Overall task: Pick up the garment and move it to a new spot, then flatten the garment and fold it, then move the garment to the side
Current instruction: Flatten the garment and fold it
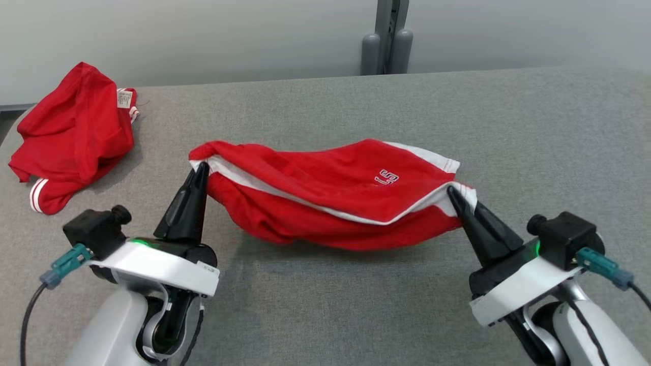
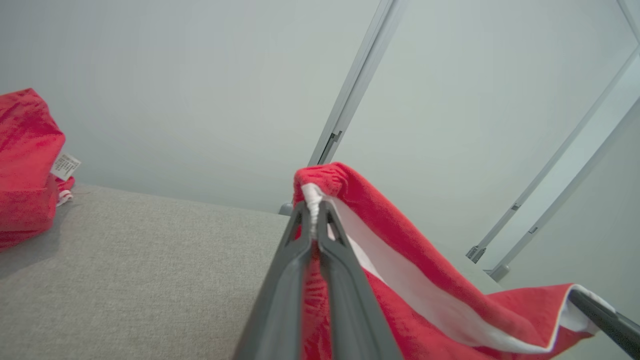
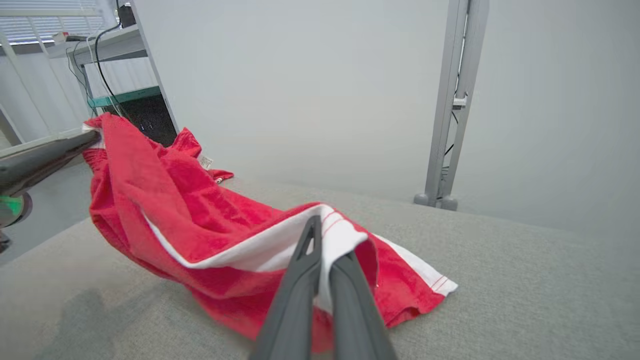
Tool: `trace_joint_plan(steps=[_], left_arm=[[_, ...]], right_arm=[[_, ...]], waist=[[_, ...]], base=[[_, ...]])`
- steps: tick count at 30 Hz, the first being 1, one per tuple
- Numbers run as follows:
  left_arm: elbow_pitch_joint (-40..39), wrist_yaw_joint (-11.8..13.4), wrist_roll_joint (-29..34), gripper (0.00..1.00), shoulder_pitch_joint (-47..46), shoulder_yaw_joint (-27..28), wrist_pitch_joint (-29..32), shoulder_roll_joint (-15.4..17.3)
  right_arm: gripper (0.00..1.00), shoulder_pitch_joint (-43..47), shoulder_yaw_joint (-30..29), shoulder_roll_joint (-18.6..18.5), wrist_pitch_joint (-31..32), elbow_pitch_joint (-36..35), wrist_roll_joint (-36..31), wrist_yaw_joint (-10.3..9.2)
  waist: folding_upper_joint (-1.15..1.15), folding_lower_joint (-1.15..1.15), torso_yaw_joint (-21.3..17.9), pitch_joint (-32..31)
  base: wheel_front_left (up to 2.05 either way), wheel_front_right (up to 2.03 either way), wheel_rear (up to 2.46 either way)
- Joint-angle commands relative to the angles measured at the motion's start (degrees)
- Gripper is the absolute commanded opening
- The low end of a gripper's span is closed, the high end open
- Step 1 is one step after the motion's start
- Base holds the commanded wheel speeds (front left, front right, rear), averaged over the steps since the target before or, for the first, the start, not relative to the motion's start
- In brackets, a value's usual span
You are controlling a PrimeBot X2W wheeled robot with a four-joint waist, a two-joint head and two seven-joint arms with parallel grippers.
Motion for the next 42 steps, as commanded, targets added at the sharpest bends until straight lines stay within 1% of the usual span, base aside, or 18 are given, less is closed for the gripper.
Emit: trace_joint_plan(steps=[1,6,10,12,14,17,20,22,25,28,31,34,35,38,42], left_arm=[[-2.5,0.6,-0.3,0.00,0.4,0.5,0.4,0.8],[-14.6,3.5,-1.0,0.00,1.3,1.6,4.1,2.8],[-23.0,6.3,-1.3,0.00,0.8,2.4,8.4,5.1],[-26.7,7.2,-1.7,0.00,-0.4,2.8,10.8,6.3],[-29.5,8.0,-1.8,0.00,-1.7,2.9,13.2,7.3],[-31.9,8.4,-1.4,0.00,-5.1,2.5,16.7,8.7],[-31.8,7.9,-1.3,0.00,-9.8,1.6,19.6,9.1],[-29.8,7.2,-1.2,0.00,-13.2,0.7,21.1,8.8],[-24.6,6.1,-0.8,0.00,-19.3,-0.7,23.3,8.1],[-16.9,5.1,0.4,0.00,-26.7,-1.6,24.5,7.2],[-8.5,4.5,2.7,0.00,-36.0,-1.6,24.6,6.4],[-0.4,3.8,5.3,0.00,-45.9,-0.8,22.2,5.6],[-0.4,3.8,5.3,0.00,-45.9,-0.8,22.2,5.6],[6.4,2.4,7.7,0.00,-54.6,-0.3,18.0,5.0],[14.3,-0.1,10.9,0.00,-62.5,-0.6,11.9,5.0]], right_arm=[[0.00,0.1,-0.7,-0.8,0.5,-2.5,0.1,0.01],[0.00,0.1,-4.9,-1.6,2.3,-12.7,-0.5,0.01],[0.00,-0.5,-8.6,-1.8,4.2,-19.2,-1.3,0.01],[0.00,-1.1,-10.4,-2.2,5.3,-21.5,-1.7,0.01],[0.00,-1.8,-12.0,-2.4,6.3,-23.1,-2.0,0.01],[0.00,-3.3,-13.7,-2.4,7.7,-24.8,-1.4,0.01],[0.00,-5.6,-14.8,-2.8,9.0,-25.6,-0.9,0.01],[0.00,-8.0,-14.8,-2.6,9.5,-24.5,-0.2,0.01],[0.00,-13.6,-13.1,-3.4,10.0,-20.8,0.4,0.01],[0.00,-22.5,-10.4,-3.9,9.0,-14.4,0.2,0.01],[0.00,-33.5,-7.7,-2.9,7.3,-6.7,-0.1,0.01],[0.00,-45.4,-6.8,-0.8,3.7,1.3,-0.9,0.01],[0.00,-45.4,-6.8,-0.8,3.7,1.3,-0.9,0.01],[0.00,-55.5,-7.5,2.5,-0.4,9.4,-2.1,0.01],[0.00,-63.9,-8.1,6.0,-5.3,17.8,-3.3,0.01]], waist=[[0.00,0.00,-0.8,-0.9],[0.00,0.00,-2.2,-2.7],[0.00,0.00,-3.2,-3.9],[0.00,0.00,-3.4,-4.1],[0.00,0.00,-3.5,-4.1],[0.00,0.00,-3.4,-3.7],[0.00,0.00,-3.2,-2.2],[0.00,0.00,-3.1,-0.8],[0.00,0.00,-3.3,2.3],[0.00,0.00,-3.9,5.8],[0.00,0.00,-4.9,10.1],[0.00,0.00,-6.1,13.7],[0.00,0.00,-6.1,13.7],[0.00,0.00,-7.8,17.0],[0.00,0.00,-9.4,21.4]], base=[[0.00,0.00,0.00],[0.00,0.00,0.00],[0.00,0.00,0.00],[0.00,0.00,0.00],[0.00,0.00,0.00],[0.00,0.00,0.00],[0.00,0.00,0.00],[0.00,0.00,0.00],[0.00,0.00,0.00],[0.00,0.00,0.00],[0.00,0.00,0.00],[0.00,0.00,0.00],[0.00,0.00,0.00],[0.00,0.00,0.00],[0.00,0.00,0.00]])
